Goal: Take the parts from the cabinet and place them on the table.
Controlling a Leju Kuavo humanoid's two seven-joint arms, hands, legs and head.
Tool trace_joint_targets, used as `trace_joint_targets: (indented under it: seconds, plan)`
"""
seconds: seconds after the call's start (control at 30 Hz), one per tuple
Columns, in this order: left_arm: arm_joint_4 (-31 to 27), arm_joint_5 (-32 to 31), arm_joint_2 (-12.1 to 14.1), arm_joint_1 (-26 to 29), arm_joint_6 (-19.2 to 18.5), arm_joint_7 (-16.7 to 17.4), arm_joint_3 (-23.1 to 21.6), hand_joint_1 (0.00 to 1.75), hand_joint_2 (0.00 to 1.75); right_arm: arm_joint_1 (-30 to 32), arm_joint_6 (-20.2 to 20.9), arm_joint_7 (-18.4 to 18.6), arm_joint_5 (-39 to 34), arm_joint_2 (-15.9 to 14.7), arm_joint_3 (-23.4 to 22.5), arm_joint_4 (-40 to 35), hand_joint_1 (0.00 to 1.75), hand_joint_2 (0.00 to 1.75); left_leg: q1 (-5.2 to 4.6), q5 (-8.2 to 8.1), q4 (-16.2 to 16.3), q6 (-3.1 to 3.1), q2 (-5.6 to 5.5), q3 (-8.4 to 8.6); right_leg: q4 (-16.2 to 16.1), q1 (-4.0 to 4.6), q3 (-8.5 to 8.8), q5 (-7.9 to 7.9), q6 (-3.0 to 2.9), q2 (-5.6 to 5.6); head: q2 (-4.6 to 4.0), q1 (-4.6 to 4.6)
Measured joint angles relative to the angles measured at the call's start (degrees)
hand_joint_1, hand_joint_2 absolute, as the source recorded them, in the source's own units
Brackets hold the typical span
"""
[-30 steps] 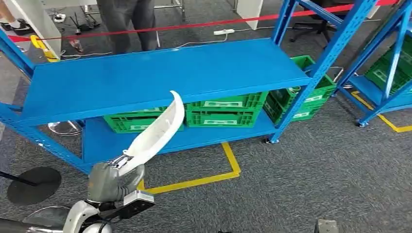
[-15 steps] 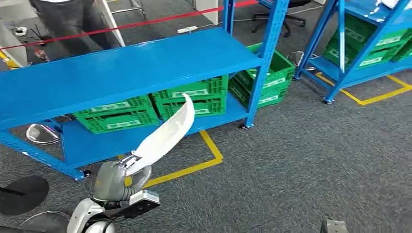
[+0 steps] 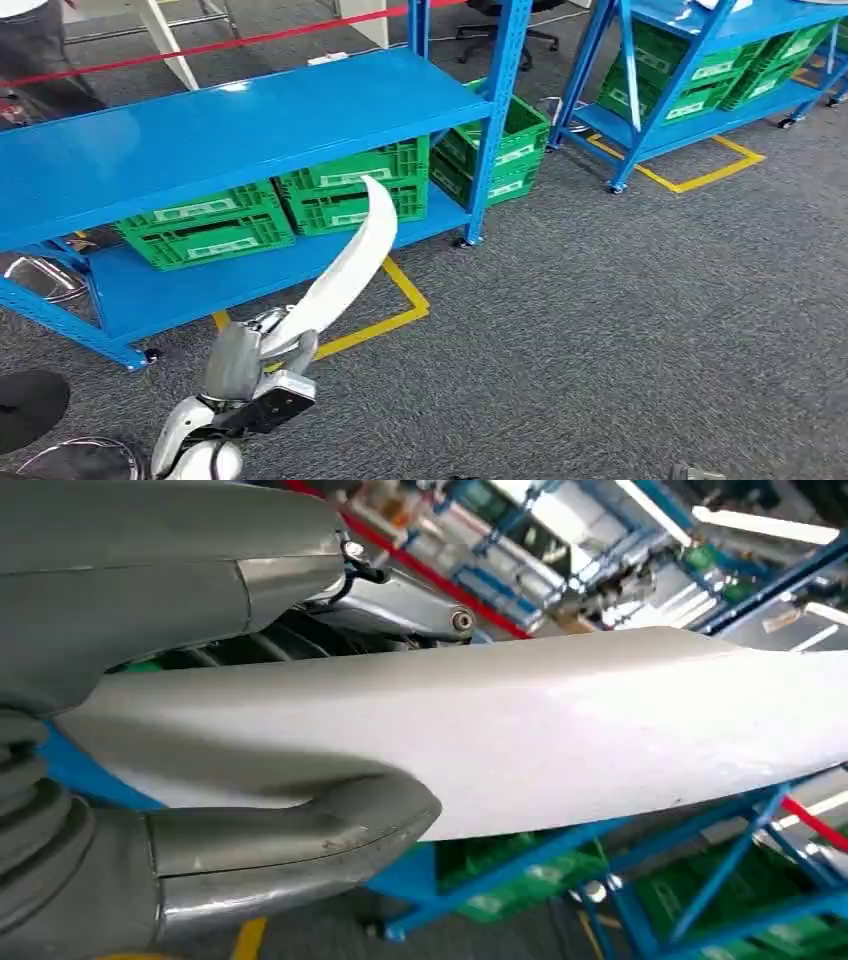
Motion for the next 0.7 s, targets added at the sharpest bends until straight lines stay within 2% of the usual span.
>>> trace_joint_targets:
  seconds: [0.03,0.07,0.1,0.13,0.17,0.2,0.23,0.3,0.33,0.37,0.4,0.47,0.5,0.53,0.57,0.63,0.67,0.7]
  plan:
    - [0.0,2.7,-0.2,0.1,-1.9,-0.1,0.4,1.75,1.75,0.1,0.2,0.0,0.0,0.0,-0.6,0.0,0.00,0.00,0.00,0.37,0.0,-0.11,0.58,-0.51,-0.5,0.00,1.30,0.21,0.09,-0.08,0.00,0.09]
    - [0.0,5.4,-0.5,0.2,-4.0,-0.1,0.7,1.75,1.75,0.2,0.3,0.0,0.1,0.0,-1.1,0.0,0.00,0.00,0.00,0.67,0.1,-0.30,1.09,-0.89,-3.7,0.00,4.13,1.39,0.06,-0.19,0.00,0.07]
    - [0.0,7.9,-0.6,0.3,-5.8,-0.1,1.1,1.75,1.75,0.2,0.4,0.0,0.2,0.0,-1.5,0.0,0.00,0.00,0.02,0.87,0.1,-0.55,1.59,-1.11,-8.7,-0.01,7.85,3.00,-0.01,-0.60,0.00,0.04]
    - [0.0,10.1,-1.0,0.3,-6.7,-0.2,1.7,1.75,1.75,0.1,0.5,0.0,0.4,0.0,-1.9,0.0,0.00,0.00,0.04,1.02,0.2,-0.77,2.17,-1.24,-14.7,-0.03,12.14,4.55,0.00,-1.60,0.00,0.04]
    - [0.0,10.9,-1.3,0.4,-6.7,-0.3,2.4,1.75,1.75,-0.2,0.5,0.0,0.6,0.0,-2.4,0.1,0.00,0.00,-0.41,1.06,0.5,-1.09,2.73,-1.40,-18.8,0.18,14.28,3.47,0.04,-3.78,0.00,0.07]
    - [0.0,11.1,-1.6,0.3,-6.6,-0.4,3.1,1.75,1.75,-0.3,0.5,0.0,0.7,0.3,-2.6,0.1,0.00,0.00,-0.59,1.02,0.8,-1.32,3.03,-1.58,-18.7,0.15,14.52,4.23,-0.90,-2.99,0.00,-0.11]
    - [0.0,11.2,-1.7,0.2,-6.6,-0.4,3.6,1.75,1.75,-0.2,0.5,0.0,0.7,0.3,-3.0,0.1,0.00,0.00,-0.59,1.31,0.8,-1.67,3.25,-1.67,-18.4,0.25,14.24,4.32,-1.31,-2.41,0.00,-0.59]
    - [0.0,11.4,-2.1,0.3,-6.6,-0.5,4.3,1.75,1.75,0.1,0.5,0.0,0.7,0.3,-3.8,0.2,0.00,0.00,-0.42,1.66,0.8,-2.19,3.83,-1.77,-18.0,0.42,13.51,4.51,-1.91,-1.82,0.00,-0.57]
    - [0.0,11.5,-2.3,0.3,-6.6,-0.4,4.6,1.75,1.75,0.1,0.5,0.0,0.8,0.4,-4.0,0.2,0.00,0.00,-0.29,1.26,1.1,-2.69,3.30,-2.07,-18.2,0.10,13.51,4.97,-2.60,-1.45,0.00,-0.48]
    - [0.0,11.6,-2.5,0.3,-6.5,-0.3,4.9,1.75,1.75,0.0,0.5,0.0,0.8,0.5,-4.3,0.3,0.00,0.00,-0.18,-0.26,2.4,-3.14,1.23,-2.62,-18.2,0.06,13.18,5.20,-2.97,-1.08,0.00,-0.70]
    - [0.0,11.6,-2.5,0.4,-6.2,-0.3,5.1,1.75,1.75,-0.1,0.5,0.0,1.0,0.5,-4.6,0.3,0.00,0.00,-0.06,-2.73,5.8,-3.35,-0.02,-4.10,-18.2,0.07,12.77,5.50,-3.40,-0.69,0.00,-0.76]
    - [0.0,11.5,-2.5,0.6,-6.2,-0.4,5.5,1.75,1.75,-0.3,0.8,0.0,1.5,0.5,-5.1,0.4,0.00,0.00,0.04,-7.64,15.9,-3.51,-0.61,-8.62,-18.1,0.20,11.80,6.06,-3.68,0.35,0.00,-0.77]
    - [0.0,11.5,-2.5,0.6,-6.2,-0.8,5.6,1.75,1.75,-0.3,1.0,0.0,2.0,0.5,-5.4,0.5,0.00,0.00,0.03,-8.66,19.3,-3.47,-0.65,-10.19,-18.1,0.27,11.39,6.34,-3.67,0.89,0.00,-0.74]
    - [0.0,11.7,-2.5,0.7,-5.8,-1.5,5.7,1.75,1.75,-0.2,1.0,0.0,2.5,0.5,-5.5,0.6,0.00,0.00,0.03,-8.11,19.6,-3.38,-0.67,-10.30,-18.1,0.28,11.09,6.60,-3.57,1.46,0.00,-0.72]
    - [0.0,11.9,-2.6,0.7,-5.5,-2.2,5.8,1.75,1.75,-0.2,0.9,0.0,3.0,0.5,-5.5,0.7,0.00,0.00,0.03,-6.38,17.6,-3.22,-0.70,-9.12,-18.1,0.28,10.87,6.78,-3.43,2.07,0.00,-0.76]
    - [0.0,12.5,-2.7,0.7,-5.7,-2.6,5.9,1.75,1.75,-0.3,0.9,0.0,3.6,0.6,-5.7,1.0,0.00,0.00,0.06,-1.89,9.3,-2.79,-1.38,-4.63,-18.0,0.24,10.66,7.13,-3.10,3.24,0.00,-0.77]
    - [0.0,12.8,-2.8,0.6,-6.2,-2.6,5.9,1.75,1.75,-0.4,0.9,0.0,3.9,0.7,-5.7,1.1,0.00,0.00,0.20,0.22,3.4,-2.48,-3.69,-1.34,-18.0,0.18,10.56,7.37,-2.78,3.91,0.00,-0.74]
    - [0.0,12.8,-2.8,0.6,-7.0,-2.4,5.9,1.75,1.75,-0.6,0.9,0.0,4.1,0.7,-5.8,1.2,0.00,0.00,0.35,-0.59,1.3,-2.21,-5.49,-0.47,-17.7,0.60,10.17,7.51,-2.49,4.35,0.00,-0.70]
